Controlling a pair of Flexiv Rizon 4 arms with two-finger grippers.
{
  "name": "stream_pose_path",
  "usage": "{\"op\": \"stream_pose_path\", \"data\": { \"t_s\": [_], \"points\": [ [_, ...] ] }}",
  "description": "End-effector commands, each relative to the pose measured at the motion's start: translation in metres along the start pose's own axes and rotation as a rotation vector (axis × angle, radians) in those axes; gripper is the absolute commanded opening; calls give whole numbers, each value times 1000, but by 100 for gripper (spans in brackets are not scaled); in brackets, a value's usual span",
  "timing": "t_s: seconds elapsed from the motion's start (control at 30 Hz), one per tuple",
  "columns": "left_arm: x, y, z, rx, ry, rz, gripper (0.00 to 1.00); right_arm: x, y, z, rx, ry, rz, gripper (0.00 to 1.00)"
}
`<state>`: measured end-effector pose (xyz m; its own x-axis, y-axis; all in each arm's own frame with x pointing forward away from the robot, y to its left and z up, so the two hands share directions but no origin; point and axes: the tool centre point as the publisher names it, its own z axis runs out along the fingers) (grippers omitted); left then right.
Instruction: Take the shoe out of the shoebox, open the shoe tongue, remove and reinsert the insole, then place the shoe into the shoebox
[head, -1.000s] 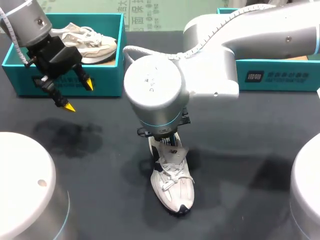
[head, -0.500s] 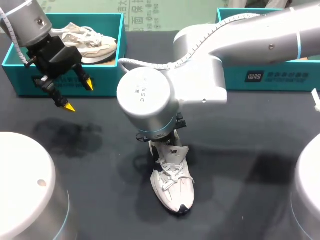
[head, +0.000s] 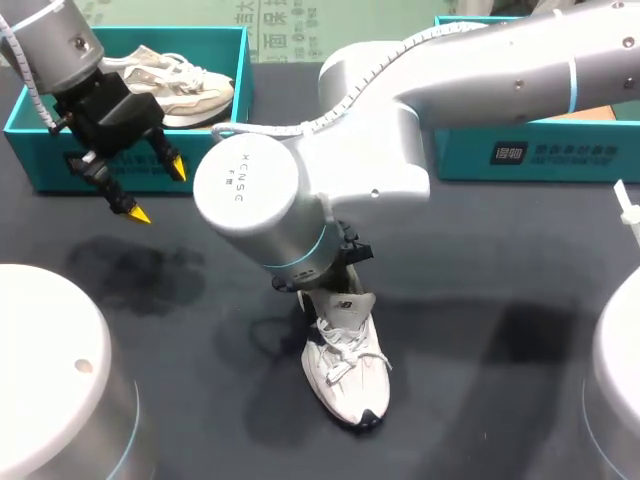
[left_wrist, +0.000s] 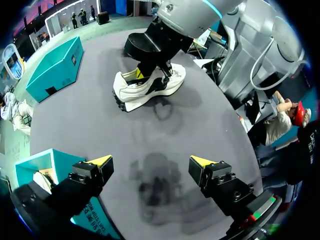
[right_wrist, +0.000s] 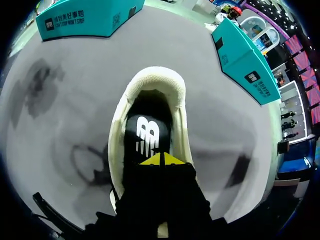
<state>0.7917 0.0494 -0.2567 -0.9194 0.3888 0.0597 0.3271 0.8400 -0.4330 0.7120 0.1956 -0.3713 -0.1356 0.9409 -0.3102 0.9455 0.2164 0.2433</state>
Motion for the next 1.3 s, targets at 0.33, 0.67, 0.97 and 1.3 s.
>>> {"op": "stream_pose_path", "data": {
  "t_s": [0.33,0.67,0.97,1.3],
  "points": [
    [1,0,0,-3,0,0,100,16,-3,37,49,45,148,0],
    [1,0,0,-3,0,0,100,8,15,-4,-76,39,101,0],
    [1,0,0,-3,0,0,100,13,26,30,-59,119,73,0],
    [1,0,0,-3,0,0,100,21,4,35,7,153,101,0]
  ]
}}
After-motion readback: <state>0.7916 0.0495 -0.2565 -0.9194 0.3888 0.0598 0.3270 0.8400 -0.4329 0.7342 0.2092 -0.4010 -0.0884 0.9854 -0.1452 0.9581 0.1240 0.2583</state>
